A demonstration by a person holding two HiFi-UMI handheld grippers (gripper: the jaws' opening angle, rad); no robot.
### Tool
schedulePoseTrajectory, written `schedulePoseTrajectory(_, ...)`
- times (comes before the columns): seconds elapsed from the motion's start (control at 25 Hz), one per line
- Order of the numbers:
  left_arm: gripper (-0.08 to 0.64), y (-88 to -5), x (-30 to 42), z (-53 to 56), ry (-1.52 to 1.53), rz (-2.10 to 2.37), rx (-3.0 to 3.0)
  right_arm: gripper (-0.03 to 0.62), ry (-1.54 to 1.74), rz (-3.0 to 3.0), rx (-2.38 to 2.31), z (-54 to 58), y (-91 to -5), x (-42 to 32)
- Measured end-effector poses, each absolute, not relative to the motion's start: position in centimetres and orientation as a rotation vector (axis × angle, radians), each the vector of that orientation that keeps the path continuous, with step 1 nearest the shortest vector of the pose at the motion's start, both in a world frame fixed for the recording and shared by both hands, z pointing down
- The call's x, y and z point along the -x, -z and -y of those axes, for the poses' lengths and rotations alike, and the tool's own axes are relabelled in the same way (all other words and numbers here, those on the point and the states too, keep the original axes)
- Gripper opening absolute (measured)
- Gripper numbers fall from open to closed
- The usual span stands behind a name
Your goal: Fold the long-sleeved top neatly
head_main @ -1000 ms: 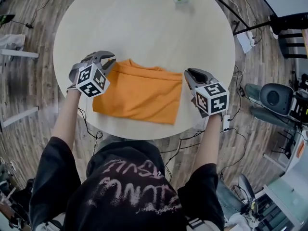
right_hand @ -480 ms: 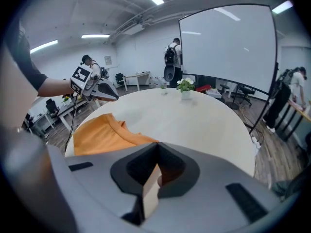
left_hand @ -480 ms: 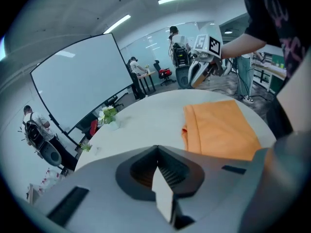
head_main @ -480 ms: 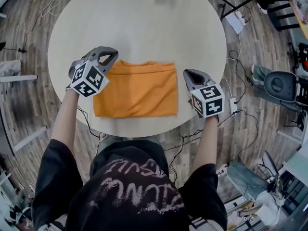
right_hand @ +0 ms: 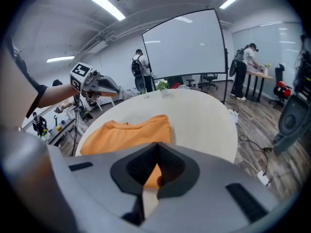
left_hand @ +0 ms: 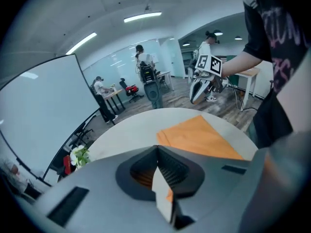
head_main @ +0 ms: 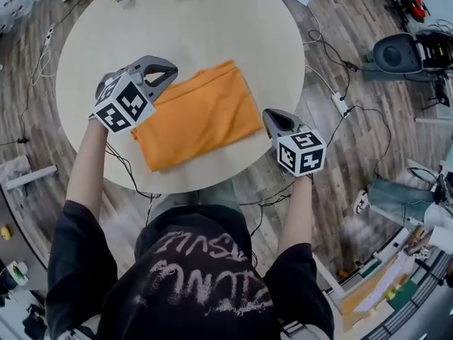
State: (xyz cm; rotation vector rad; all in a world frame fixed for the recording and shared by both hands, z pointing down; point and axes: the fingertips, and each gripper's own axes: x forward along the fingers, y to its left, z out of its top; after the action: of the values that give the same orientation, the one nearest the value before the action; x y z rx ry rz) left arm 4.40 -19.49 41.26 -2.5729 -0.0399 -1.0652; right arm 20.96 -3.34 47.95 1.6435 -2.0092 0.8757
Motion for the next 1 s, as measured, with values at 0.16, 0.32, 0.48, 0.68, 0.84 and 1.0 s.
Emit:
schedulePoseTrajectory(0.16,0.011,-40.7,-7.1,17.5,1.08,0.26,2.462,0.006,-0.976,1.941,-1.785,-0.6,-48.8,-21.2)
schedulePoseTrajectory(0.32,0.011,-42.0,-10.0,15.8,1.121,0.43,2.353,0.042,-1.065,1.868,-1.886,-2.8,-50.7,-21.5)
schedulePoseTrajectory(0.48,0.011,-44.5,-13.4,14.6,1.16,0.537,2.242,0.134,-1.155,1.85,-1.89,-3.2,-52.7,-21.6)
schedulePoseTrajectory(0.68,0.039,-48.4,-17.7,13.9,1.196,0.684,2.11,0.186,-1.226,1.873,-1.856,-1.7,-54.7,-22.2)
schedulePoseTrajectory(0.84,0.135,-51.6,-19.9,14.1,1.286,0.811,1.991,0.209,-1.288,1.913,-1.776,-0.4,-56.1,-22.3)
schedulePoseTrajectory(1.0,0.195,-54.0,-20.9,14.9,1.401,0.923,1.81,0.21,-1.324,1.938,-1.732,0.6,-57.0,-22.3)
